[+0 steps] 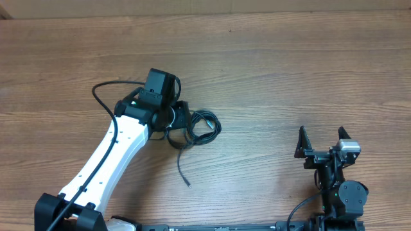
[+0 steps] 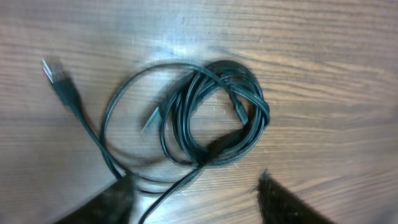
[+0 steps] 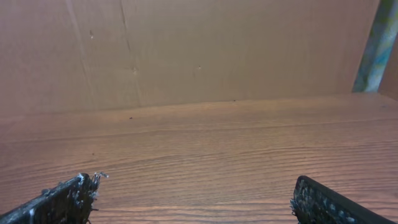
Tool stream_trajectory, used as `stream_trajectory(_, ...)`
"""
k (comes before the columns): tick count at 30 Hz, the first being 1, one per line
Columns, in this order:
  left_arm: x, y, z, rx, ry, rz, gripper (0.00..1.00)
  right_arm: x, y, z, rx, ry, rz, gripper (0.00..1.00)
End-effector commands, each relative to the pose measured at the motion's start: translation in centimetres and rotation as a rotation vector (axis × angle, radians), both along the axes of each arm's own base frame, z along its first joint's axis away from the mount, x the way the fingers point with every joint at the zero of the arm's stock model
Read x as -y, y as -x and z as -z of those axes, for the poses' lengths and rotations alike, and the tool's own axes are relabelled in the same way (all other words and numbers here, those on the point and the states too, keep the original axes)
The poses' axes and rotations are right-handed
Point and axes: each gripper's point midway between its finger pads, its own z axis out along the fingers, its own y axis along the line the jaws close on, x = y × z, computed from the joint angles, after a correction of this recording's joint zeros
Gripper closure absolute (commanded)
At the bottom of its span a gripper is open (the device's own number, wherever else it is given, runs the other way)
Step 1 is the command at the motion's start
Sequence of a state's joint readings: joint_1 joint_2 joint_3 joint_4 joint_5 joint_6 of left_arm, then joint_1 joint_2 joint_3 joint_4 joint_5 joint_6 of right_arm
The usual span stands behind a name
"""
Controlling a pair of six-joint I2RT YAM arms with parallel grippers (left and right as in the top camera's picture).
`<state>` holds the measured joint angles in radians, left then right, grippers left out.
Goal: Untangle cables
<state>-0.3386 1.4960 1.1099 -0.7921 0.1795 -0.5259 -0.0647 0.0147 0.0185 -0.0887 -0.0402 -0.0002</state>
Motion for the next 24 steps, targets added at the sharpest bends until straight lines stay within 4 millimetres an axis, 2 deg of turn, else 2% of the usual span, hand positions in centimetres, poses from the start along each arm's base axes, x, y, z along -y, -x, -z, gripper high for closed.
stream_trajectory(1,1.0,0.3,-1.6,-0.051,0.117,-0.149,0.11,0.2,0.0,0.1,0.008,0.006,0.008,0.0)
stream_trajectory(2,0.9,0.1,-1.6,-0.044,0.117,-0.153,0.04,0.2,0.0,0.1,0.008,0.006,0.008,0.0)
stream_trajectory(3,0.8,-0.4,-1.7,-0.017,0.106,-0.143,0.01,0.2,0.0,0.1,0.008,0.006,0.008,0.0)
stream_trajectory(4,0.5,-1.1,-1.9,0.033,0.073,-0.103,0.01,0.2,0.0,0.1,0.008,0.006,0.008,0.0)
stream_trajectory(6,0.2,-2.6,-2.4,0.162,-0.019,0.049,0.09,0.2,0.0,0.1,0.008,0.006,0.008,0.0)
stream_trajectory(7,0.2,-3.3,-2.8,0.237,-0.071,0.16,0.09,0.2,0.0,0.1,0.008,0.006,0.008,0.0)
stream_trajectory(9,0.6,-4.1,-3.4,0.349,-0.161,0.38,0.0,0.2,0.0,0.1,0.008,0.006,0.008,0.0)
stream_trajectory(11,0.6,-4.3,-3.4,0.405,-0.228,0.526,0.0,0.2,0.0,0.1,0.008,0.006,0.008,0.0)
stream_trajectory(13,0.6,-4.4,-3.1,0.419,-0.26,0.596,0.02,0.2,0.0,0.1,0.008,0.006,0.008,0.0)
stream_trajectory(15,0.6,-4.4,-2.4,0.409,-0.272,0.627,0.12,0.2,0.0,0.1,0.008,0.006,0.008,0.0)
stream_trajectory(17,0.7,-4.4,-1.4,0.387,-0.281,0.656,0.17,0.2,0.0,0.1,0.008,0.006,0.008,0.0)
stream_trajectory(20,0.7,-4.5,0.6,0.347,-0.3,0.715,0.16,0.2,0.0,0.1,0.008,0.006,0.008,0.0)
stream_trajectory(24,1.4,-3.9,3.8,0.304,-0.293,0.885,0.16,0.2,0.0,0.1,0.008,0.006,0.008,0.0)
